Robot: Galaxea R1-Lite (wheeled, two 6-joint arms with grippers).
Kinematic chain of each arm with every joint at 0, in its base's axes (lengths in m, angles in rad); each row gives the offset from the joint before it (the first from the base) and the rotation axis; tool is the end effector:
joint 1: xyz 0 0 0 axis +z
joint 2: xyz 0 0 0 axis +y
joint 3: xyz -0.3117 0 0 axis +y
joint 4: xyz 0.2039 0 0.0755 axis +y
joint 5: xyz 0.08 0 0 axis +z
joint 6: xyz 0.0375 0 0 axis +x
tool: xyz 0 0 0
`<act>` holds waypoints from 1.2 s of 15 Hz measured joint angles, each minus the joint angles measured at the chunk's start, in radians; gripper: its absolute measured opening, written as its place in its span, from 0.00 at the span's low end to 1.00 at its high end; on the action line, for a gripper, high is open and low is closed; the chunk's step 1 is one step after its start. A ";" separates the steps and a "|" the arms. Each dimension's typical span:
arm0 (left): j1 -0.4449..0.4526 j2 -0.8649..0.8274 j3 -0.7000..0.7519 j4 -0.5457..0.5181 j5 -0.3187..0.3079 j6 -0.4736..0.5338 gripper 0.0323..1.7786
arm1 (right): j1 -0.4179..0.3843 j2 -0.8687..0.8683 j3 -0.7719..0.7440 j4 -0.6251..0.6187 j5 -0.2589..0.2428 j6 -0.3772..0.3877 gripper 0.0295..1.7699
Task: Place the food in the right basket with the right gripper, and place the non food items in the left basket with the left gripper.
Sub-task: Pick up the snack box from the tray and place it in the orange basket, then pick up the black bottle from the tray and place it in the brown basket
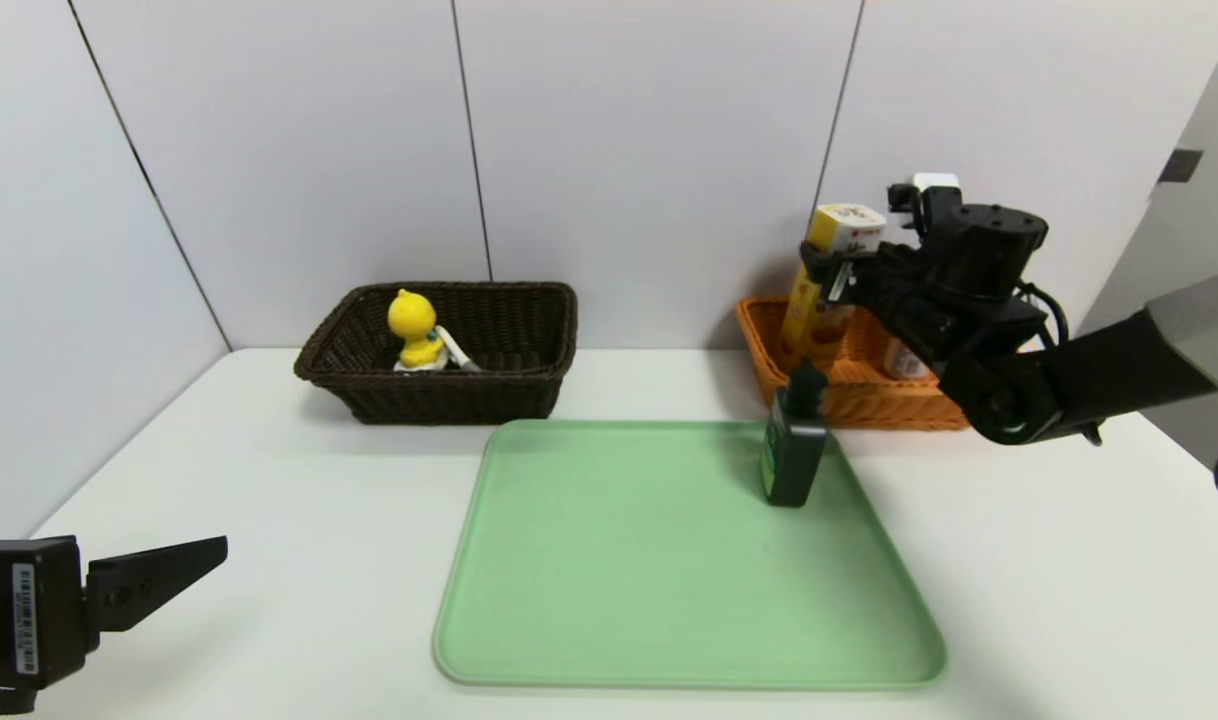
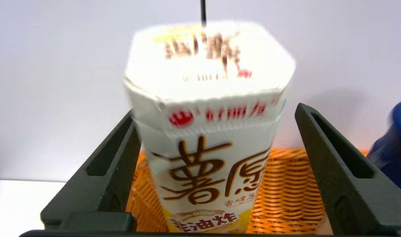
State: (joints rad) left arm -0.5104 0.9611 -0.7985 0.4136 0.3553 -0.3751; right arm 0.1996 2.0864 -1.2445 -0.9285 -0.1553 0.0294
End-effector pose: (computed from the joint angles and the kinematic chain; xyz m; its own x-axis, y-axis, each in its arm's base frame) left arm 0.1211 -0.0529 0.2343 0.8559 -0.0805 -0.5108 0.0152 0.9913 -0.1309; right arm 0.4544 0.0860 0.1795 0.9954 0.0436 0.0855 -0.0473 0.9980 0.0427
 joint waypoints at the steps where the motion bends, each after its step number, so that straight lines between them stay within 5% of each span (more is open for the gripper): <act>1: 0.000 0.008 -0.003 -0.004 0.002 -0.001 0.95 | 0.000 -0.037 -0.021 0.064 0.000 -0.002 0.89; 10: -0.042 0.210 -0.005 -0.330 0.020 0.110 0.95 | 0.003 -0.388 -0.153 0.575 0.004 -0.040 0.94; 14: -0.164 0.411 -0.029 -0.509 0.132 0.053 0.95 | -0.015 -0.572 -0.063 0.770 0.028 -0.042 0.95; 18: -0.302 0.607 -0.106 -0.616 0.188 0.026 0.95 | -0.051 -0.716 -0.024 1.161 0.101 -0.033 0.96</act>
State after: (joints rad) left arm -0.8123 1.5677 -0.9045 -0.2023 0.5436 -0.3491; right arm 0.1489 1.3704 -1.2689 0.2321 -0.0538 -0.0038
